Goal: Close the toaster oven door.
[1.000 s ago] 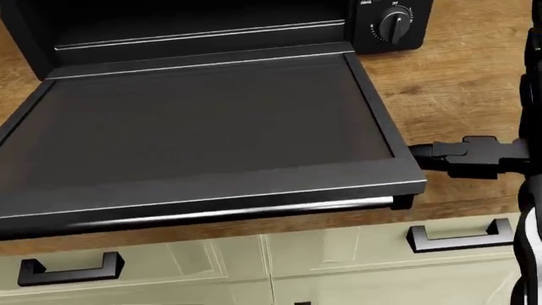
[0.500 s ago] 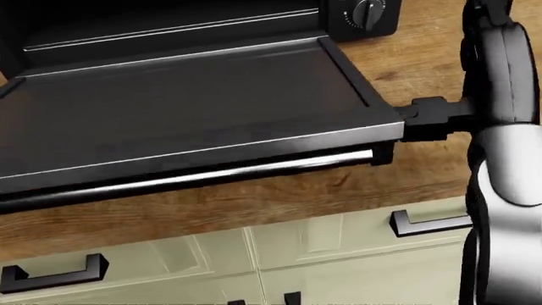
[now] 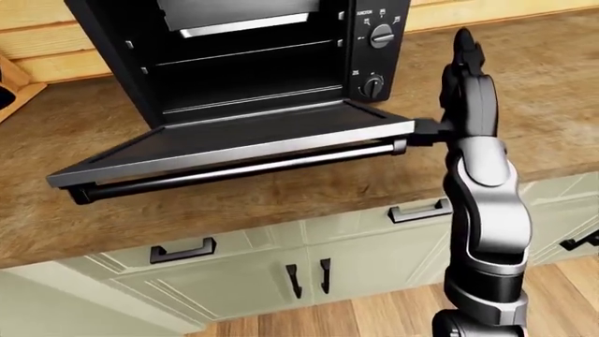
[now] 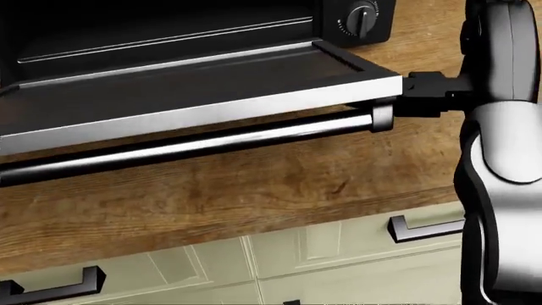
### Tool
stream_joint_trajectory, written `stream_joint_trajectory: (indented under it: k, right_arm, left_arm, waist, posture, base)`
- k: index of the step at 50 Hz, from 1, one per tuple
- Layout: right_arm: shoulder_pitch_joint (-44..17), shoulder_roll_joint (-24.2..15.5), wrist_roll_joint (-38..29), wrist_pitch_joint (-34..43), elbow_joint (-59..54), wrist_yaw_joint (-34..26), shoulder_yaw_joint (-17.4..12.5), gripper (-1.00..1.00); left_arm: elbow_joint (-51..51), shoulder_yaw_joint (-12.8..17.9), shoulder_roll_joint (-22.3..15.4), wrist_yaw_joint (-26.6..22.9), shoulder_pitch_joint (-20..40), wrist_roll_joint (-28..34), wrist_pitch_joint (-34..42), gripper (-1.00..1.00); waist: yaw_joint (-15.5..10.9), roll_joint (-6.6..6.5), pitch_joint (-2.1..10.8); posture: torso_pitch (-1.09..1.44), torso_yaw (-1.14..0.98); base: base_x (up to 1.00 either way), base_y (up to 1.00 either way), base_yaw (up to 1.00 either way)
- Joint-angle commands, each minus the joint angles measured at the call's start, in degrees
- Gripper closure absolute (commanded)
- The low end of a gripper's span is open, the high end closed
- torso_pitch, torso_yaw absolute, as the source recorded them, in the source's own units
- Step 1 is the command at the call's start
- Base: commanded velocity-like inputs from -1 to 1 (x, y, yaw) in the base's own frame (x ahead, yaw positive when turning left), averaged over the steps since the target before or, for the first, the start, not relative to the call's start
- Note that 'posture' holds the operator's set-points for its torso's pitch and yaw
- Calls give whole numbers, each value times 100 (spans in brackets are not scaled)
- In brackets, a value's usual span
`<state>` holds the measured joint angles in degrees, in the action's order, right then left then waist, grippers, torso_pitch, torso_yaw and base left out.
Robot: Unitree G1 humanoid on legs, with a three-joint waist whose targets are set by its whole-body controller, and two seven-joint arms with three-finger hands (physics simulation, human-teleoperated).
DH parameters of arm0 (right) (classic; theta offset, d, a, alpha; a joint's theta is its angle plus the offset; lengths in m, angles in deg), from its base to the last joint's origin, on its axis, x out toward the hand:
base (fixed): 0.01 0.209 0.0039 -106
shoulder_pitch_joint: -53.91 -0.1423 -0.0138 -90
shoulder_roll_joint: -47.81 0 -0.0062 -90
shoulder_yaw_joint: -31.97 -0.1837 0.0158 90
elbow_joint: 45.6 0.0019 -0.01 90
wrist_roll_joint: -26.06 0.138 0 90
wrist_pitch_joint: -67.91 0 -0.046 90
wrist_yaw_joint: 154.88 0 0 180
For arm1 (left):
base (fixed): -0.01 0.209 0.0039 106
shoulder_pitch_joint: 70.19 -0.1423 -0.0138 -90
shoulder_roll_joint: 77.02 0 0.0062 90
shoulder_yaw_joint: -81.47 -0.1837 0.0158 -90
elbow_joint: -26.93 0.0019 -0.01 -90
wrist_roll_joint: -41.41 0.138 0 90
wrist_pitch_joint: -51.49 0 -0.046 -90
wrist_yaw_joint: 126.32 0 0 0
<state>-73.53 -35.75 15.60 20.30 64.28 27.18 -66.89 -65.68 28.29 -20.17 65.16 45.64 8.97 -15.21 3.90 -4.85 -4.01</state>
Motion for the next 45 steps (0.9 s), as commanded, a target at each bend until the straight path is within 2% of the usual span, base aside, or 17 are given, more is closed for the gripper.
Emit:
stream_joint_trajectory:
  k: [1, 7, 19, 45]
  right_arm:
    - [-365, 96, 324, -416, 335, -167, 430, -100]
    - [-494, 130, 302, -420, 200, -86, 464, -100]
    - [-649, 216, 272, -500, -37, 43, 536, -100]
    - [-1176, 385, 599, -393, -568, 655, 554, -100]
  left_arm:
    - [-138, 128, -162, 0, 106, 19, -155, -100]
    - [-11, 183, -141, -34, 69, -40, -159, -100]
    - [264, 352, -358, 9, -29, -262, -249, -100]
    - [382, 428, -482, 175, -123, -211, -367, -100]
  waist:
    - [-92, 49, 176]
    - [-96, 41, 165]
    - [-86, 7, 165]
    - [-65, -59, 168]
  posture:
    - [0, 0]
    - [0, 0]
    - [0, 0]
    - [0, 0]
  base:
    - [0, 0, 0]
    - [0, 0, 0]
    - [0, 0, 0]
    - [0, 0, 0]
